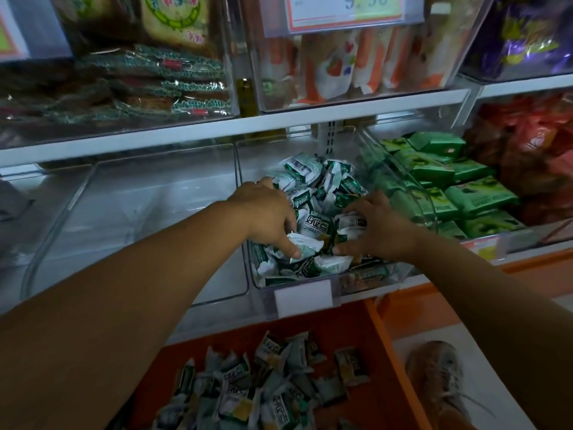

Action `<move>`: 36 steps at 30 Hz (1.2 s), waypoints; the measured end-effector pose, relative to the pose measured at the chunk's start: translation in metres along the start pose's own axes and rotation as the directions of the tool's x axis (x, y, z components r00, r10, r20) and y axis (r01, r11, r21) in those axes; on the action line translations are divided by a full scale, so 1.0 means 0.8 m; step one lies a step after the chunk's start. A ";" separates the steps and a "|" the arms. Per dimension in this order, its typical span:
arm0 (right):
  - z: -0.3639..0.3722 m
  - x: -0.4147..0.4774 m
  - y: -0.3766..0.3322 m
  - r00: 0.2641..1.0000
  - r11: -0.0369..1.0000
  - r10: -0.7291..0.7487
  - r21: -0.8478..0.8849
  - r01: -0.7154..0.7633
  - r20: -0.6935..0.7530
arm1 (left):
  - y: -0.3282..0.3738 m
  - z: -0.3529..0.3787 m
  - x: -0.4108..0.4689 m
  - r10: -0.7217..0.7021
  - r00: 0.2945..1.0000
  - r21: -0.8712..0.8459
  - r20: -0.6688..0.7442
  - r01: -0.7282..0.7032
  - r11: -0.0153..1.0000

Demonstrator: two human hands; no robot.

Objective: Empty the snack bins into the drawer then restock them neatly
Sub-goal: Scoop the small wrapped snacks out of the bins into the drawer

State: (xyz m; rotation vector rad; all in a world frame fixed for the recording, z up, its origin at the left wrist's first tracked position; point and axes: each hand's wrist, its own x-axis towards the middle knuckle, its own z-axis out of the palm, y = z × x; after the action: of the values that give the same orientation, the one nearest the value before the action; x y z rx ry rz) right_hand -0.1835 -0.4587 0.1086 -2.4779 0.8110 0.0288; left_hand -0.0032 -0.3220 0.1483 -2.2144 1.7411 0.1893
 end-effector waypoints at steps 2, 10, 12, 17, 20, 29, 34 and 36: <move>-0.001 0.000 0.000 0.998 0.998 0.009 0.056 -0.013 0.064 | -0.001 0.000 -0.001 -0.003 1.000 -0.059 -0.028 0.002 0.998; -0.001 -0.025 -0.020 0.976 0.968 -0.020 0.242 0.073 -0.215 | 0.005 0.000 -0.022 -0.021 0.974 -0.441 -0.227 -0.084 0.893; -0.006 -0.040 -0.036 0.943 0.948 -0.037 0.288 0.138 -0.332 | 0.009 -0.005 -0.040 -0.054 0.953 -0.564 -0.298 -0.130 0.816; -0.006 -0.103 -0.077 0.912 0.903 -0.081 0.357 0.237 -0.402 | 0.019 -0.013 -0.120 -0.197 0.894 -0.727 -0.402 -0.181 0.662; 0.009 -0.149 -0.097 0.934 0.904 -0.118 0.353 0.242 -0.336 | 0.034 -0.002 -0.177 -0.149 0.899 -0.716 -0.411 -0.218 0.663; 0.183 -0.177 -0.058 0.942 0.954 -0.007 0.286 -0.095 0.337 | 0.094 0.209 -0.214 -0.042 0.998 -0.792 0.040 0.058 0.608; 0.294 -0.147 -0.002 0.868 0.885 0.150 0.328 -0.331 0.473 | 0.131 0.332 -0.176 -0.085 0.966 -0.815 0.244 0.252 0.521; 0.320 -0.142 0.012 0.848 0.846 0.177 0.364 -0.390 0.500 | 0.143 0.359 -0.165 -0.107 0.960 -0.841 0.259 0.278 0.464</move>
State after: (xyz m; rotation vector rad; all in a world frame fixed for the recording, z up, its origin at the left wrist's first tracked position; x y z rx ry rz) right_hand -0.2466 -0.2782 -0.0960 -1.7824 0.8627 0.4574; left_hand -0.1205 -0.1304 -0.1015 -2.8969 1.3860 1.4865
